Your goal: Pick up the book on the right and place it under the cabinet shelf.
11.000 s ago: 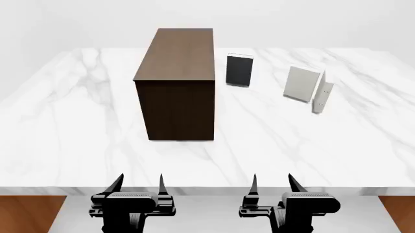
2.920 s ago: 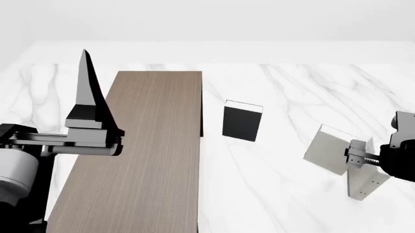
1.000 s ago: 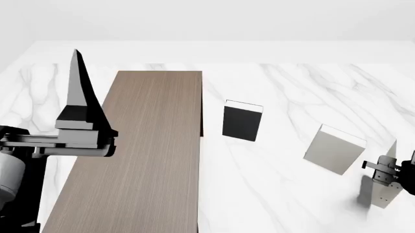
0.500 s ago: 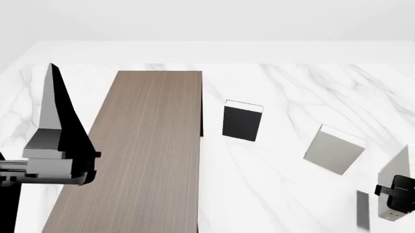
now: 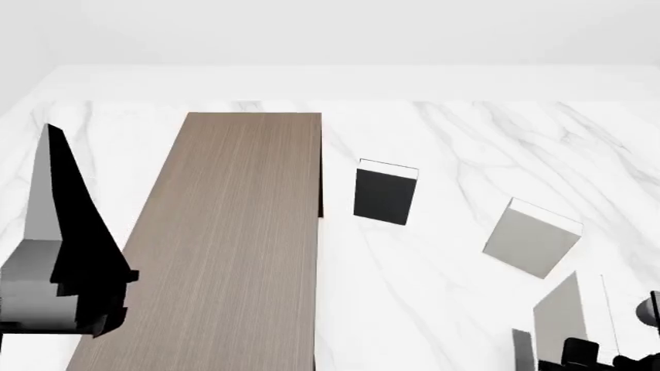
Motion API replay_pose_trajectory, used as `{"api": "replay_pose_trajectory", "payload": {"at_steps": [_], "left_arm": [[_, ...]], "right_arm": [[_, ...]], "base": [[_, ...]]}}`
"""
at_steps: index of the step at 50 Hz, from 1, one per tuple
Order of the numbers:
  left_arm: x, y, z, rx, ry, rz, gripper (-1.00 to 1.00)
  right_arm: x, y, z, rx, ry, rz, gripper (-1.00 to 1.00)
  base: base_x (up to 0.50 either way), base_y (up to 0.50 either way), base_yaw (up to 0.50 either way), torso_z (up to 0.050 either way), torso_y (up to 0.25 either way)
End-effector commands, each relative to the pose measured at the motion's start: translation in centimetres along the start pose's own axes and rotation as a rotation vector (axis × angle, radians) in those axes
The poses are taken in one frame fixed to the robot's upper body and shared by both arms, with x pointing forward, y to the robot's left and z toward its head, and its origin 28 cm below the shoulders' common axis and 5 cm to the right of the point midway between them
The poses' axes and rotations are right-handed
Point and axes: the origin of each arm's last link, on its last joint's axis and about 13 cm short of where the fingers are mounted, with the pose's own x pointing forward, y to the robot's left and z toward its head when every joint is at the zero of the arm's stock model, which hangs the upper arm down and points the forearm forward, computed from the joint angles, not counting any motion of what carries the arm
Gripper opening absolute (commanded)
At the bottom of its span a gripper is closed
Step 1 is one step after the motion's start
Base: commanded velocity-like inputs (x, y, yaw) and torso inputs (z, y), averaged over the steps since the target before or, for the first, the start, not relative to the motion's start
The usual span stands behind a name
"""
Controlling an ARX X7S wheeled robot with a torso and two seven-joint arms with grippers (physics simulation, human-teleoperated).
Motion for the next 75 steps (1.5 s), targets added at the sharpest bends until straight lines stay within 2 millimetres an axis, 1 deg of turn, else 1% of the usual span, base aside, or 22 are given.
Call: {"api": "replay_pose_trajectory", "payload": {"at_steps": [1, 7, 23, 30, 41, 54, 62, 75], "left_arm": [[-0.4, 0.4, 0.5, 0.012, 0.001, 0.012, 1.0], [-0.3, 0.3, 0.6, 0.01, 0.0, 0.009, 1.0], [-0.5, 0.4, 0.5, 0.009, -0.002, 0.011, 1.0], [-0.5, 0.5, 0.6, 0.009, -0.003, 0.014, 1.0], [-0.5, 0.5, 0.6, 0.01, -0.004, 0.016, 1.0], [-0.4, 0.5, 0.6, 0.011, -0.005, 0.018, 1.0], [-0.3, 0.5, 0.6, 0.01, -0.007, 0.019, 1.0], [-0.4, 0.5, 0.6, 0.008, -0.005, 0.021, 1.0]], "right_arm": [[-1.7, 1.6, 2.9, 0.01, -0.266, 0.134, -1.0], [-1.9, 1.7, 3.4, 0.013, -0.282, 0.222, -1.0], [-2.8, 2.4, 4.3, 0.002, -0.311, 0.366, -1.0], [-1.9, 3.6, 4.4, -0.013, -0.29, 0.419, -1.0], [0.4, 5.9, 4.5, 0.006, -0.263, 0.526, -1.0], [2.2, 8.7, 5.0, 0.006, -0.239, 0.635, -1.0], [3.7, 9.6, 4.3, 0.017, -0.196, 0.666, -1.0], [4.5, 10.8, 3.4, 0.031, -0.151, 0.726, -1.0]], "base": [[0.0, 0.0, 0.0, 0.0, 0.0], [0.0, 0.0, 0.0, 0.0, 0.002], [0.0, 0.0, 0.0, 0.0, 0.001], [0.0, 0.0, 0.0, 0.0, 0.001], [0.0, 0.0, 0.0, 0.001, 0.001], [0.0, 0.0, 0.0, 0.0, 0.001], [0.0, 0.0, 0.0, 0.0, 0.001], [0.0, 0.0, 0.0, 0.0, 0.001]]}}
